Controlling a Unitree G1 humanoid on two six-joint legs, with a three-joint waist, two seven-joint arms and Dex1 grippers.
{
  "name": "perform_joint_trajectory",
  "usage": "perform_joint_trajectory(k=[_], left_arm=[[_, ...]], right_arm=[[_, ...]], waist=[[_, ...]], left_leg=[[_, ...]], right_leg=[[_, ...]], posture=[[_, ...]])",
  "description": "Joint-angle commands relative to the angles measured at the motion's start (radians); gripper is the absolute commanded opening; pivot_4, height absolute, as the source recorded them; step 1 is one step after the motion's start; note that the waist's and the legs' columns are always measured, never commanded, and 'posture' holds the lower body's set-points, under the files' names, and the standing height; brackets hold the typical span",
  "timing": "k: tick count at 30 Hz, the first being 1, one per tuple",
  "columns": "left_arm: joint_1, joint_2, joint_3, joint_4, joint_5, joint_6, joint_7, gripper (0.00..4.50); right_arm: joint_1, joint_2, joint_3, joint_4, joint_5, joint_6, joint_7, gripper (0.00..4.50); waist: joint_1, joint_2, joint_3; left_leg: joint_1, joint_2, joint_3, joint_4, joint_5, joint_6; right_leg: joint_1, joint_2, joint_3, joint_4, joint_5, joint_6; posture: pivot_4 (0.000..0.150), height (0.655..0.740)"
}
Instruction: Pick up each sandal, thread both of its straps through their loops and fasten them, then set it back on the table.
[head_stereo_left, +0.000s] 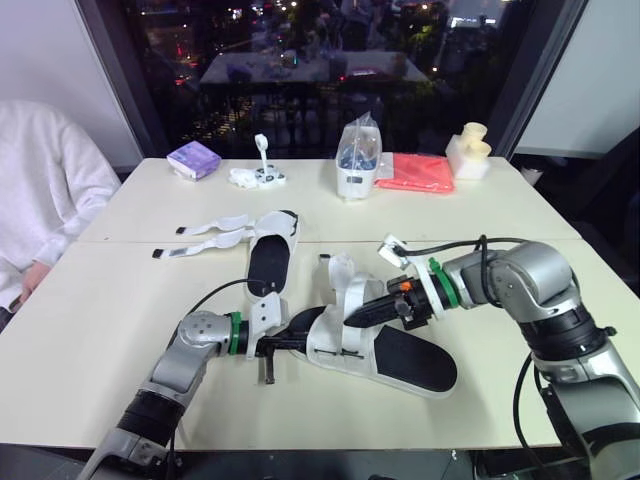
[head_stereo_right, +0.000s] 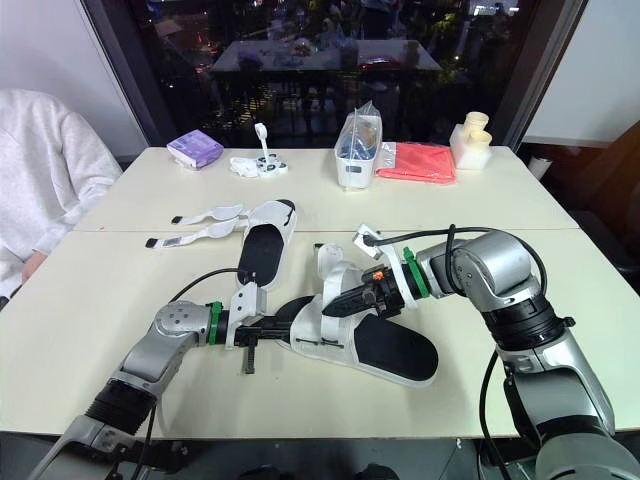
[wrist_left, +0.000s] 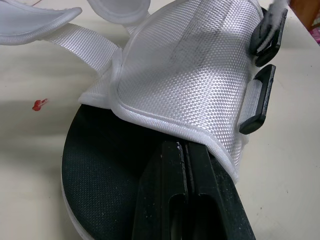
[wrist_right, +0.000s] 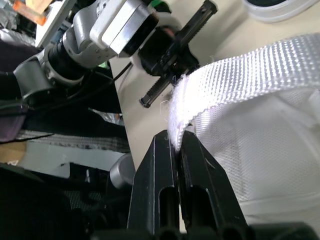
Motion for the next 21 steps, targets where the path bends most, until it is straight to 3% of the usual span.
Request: perform_joint_trajectory(k=[1, 12, 21], left_arm=[[0.005, -0.006, -0.037, 0.017, 0.017, -0.012, -0.013, 0.00], [0.016, -0.002, -0.055, -0.005, 0.024, -0.019, -0.018, 0.00], [0.007, -0.003, -0.054, -0.010, 0.021, -0.007, -0.015, 0.00]], right_arm=[[0.009, -0.010, 0.018, -0.004, -0.010, 0.008, -0.030, 0.07], [-0.074, 0.002, -0.002, 0.174, -0.043, -0.020, -0.065, 0.07], [-0.044, -0.031, 0.056, 0.104, -0.059, -0.040, -0.036, 0.07]], waist=[[0.000, 0.000, 0.000], [0.001, 0.000, 0.000], [0.002, 0.000, 0.000]], left_leg=[[0.000, 0.000, 0.000, 0.000, 0.000, 0.000], [0.000, 0.000, 0.000, 0.000, 0.000, 0.000], [0.000, 0.000, 0.000, 0.000, 0.000, 0.000]], right_leg=[[0.000, 0.000, 0.000, 0.000, 0.000, 0.000], [0.000, 0.000, 0.000, 0.000, 0.000, 0.000], [0.000, 0.000, 0.000, 0.000, 0.000, 0.000]], posture=[[0.150, 0.7400], [0.150, 0.7400], [0.150, 0.7400]])
